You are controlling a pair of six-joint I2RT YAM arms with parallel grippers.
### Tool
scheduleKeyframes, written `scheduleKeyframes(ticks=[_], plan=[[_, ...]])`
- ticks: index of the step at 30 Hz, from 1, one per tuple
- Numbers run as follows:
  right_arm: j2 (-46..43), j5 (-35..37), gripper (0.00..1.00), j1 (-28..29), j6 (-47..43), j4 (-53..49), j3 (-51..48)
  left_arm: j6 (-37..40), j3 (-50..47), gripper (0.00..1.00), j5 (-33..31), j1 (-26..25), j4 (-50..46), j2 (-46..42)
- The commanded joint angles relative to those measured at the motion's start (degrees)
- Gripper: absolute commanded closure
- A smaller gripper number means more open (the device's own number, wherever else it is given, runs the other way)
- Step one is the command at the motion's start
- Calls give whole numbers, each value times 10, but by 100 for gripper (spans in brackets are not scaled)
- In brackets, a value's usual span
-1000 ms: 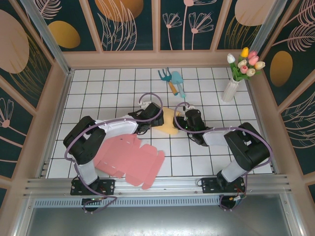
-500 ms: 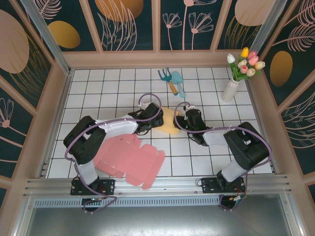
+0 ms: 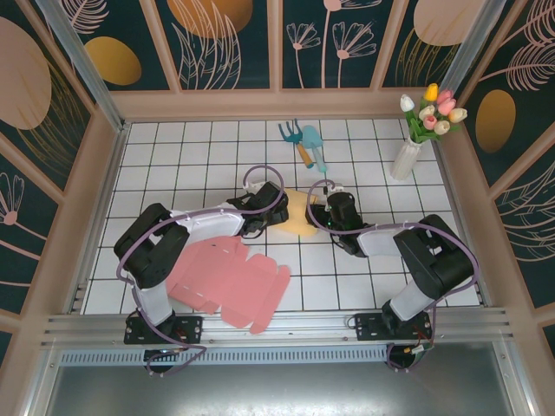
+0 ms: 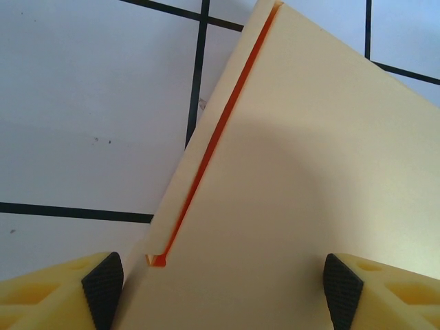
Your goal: Fold the paper box
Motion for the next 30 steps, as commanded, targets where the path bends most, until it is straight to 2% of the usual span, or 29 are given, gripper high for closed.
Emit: scheduleKeyframes(ticks=[1, 12, 16, 24, 27, 30], plan=[[25, -12, 53, 0, -14, -55, -17, -19, 6, 27, 15, -2, 6, 11], [27, -13, 52, 0, -14, -57, -13, -30, 11, 28, 21, -2, -15, 8], [27, -14, 53, 0, -13, -58, -13, -44, 5, 40, 36, -2, -6, -2], [27, -13, 53, -1, -13, -56, -14, -52, 0, 40, 35, -2, -3, -5], [28, -14, 53, 0, -12, -57, -15, -59, -6, 48, 56, -2, 14, 0], [28, -14, 53, 0, -12, -57, -14, -63, -4, 49, 65, -2, 14, 1]])
